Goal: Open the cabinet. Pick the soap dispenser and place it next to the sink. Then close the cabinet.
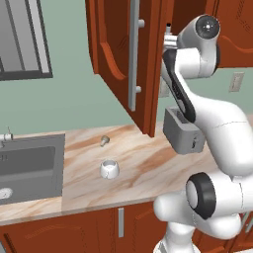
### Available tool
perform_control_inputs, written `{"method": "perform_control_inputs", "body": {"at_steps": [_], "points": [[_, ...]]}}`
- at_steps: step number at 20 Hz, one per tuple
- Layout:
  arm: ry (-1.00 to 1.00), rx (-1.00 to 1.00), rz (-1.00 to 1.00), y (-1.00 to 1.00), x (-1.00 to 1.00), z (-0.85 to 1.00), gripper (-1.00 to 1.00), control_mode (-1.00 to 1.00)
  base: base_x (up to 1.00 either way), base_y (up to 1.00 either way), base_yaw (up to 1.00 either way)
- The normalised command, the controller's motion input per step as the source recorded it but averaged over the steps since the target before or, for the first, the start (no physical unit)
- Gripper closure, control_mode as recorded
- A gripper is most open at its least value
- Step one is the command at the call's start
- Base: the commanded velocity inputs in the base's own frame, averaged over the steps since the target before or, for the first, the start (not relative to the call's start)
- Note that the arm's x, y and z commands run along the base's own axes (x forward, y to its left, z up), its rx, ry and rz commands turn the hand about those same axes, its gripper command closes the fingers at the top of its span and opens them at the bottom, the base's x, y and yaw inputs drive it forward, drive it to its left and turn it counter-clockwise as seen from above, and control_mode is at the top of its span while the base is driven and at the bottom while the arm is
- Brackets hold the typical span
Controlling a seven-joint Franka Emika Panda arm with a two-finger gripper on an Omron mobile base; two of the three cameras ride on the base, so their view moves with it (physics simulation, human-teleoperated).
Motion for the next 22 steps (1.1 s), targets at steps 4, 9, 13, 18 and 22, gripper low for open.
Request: {"method": "perform_control_inputs", "body": {"at_steps": [4,9,13,18,22], "points": [[0.00,0.06,-0.08,-0.01,0.47,0.05,-1.00,-1.00,0.00,0.00,0.00],[0.00,0.05,-0.06,0.00,0.34,0.06,-1.00,-1.00,0.00,0.00,0.00],[0.00,0.04,-0.03,-0.01,0.35,0.01,-1.00,-1.00,0.00,0.00,0.00],[0.01,0.03,0.00,0.00,0.29,0.06,-1.00,-1.00,0.00,0.00,0.00],[0.01,0.00,0.00,0.00,0.26,0.06,-1.00,-1.00,0.00,0.00,0.00]]}}
